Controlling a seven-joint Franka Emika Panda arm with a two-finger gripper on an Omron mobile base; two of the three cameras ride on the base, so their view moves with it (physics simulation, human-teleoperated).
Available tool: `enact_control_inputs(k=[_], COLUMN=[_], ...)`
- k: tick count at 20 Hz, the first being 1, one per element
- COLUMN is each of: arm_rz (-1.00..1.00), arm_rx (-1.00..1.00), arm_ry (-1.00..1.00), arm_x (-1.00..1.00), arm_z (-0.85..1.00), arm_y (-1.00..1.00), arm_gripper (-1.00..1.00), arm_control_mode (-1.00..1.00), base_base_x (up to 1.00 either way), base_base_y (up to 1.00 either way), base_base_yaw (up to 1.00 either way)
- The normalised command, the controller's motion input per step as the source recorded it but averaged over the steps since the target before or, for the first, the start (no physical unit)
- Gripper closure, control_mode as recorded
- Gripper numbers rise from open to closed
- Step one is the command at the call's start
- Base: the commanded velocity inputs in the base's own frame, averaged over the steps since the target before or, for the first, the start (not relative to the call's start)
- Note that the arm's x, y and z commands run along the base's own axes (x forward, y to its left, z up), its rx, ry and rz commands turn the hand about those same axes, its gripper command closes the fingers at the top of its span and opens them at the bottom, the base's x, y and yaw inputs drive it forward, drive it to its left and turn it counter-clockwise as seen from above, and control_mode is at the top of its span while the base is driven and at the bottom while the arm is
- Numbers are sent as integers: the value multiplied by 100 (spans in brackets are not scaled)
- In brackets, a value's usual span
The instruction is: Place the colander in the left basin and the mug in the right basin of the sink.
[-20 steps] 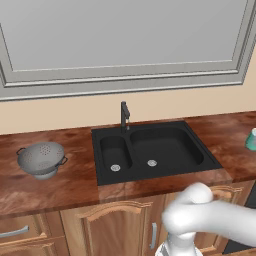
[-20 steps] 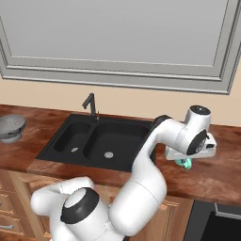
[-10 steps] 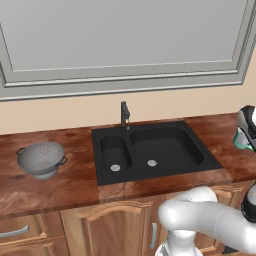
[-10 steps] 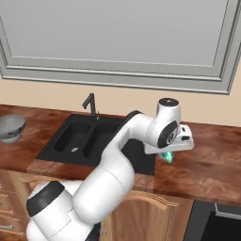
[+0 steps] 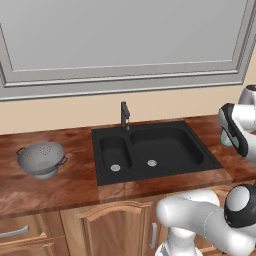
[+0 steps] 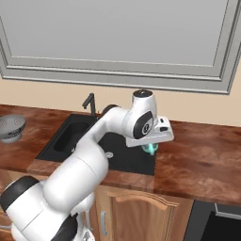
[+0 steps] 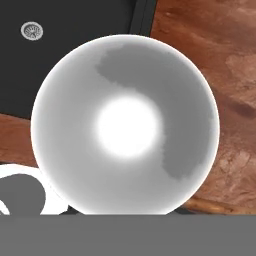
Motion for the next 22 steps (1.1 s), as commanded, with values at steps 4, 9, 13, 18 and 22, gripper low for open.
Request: enact_control_inputs(k=[4,9,13,18,22], arm_rz=[0,0,0,7,4], arm_rx=[0,1,8,17,9], arm_ry=[0,0,0,1,7], arm_x=[17,22,32,46,57], arm_z=[12,7,1,-5,-18], arm_y=[66,59,49,29,25], arm_gripper=[100,100,100,100,100], arm_control_mode=[-100,-100,-100,-100,-100], base_base_x=[0,0,0,0,0], base_base_y=[0,0,0,0,0], base_base_yaw=[0,0,0,0,0])
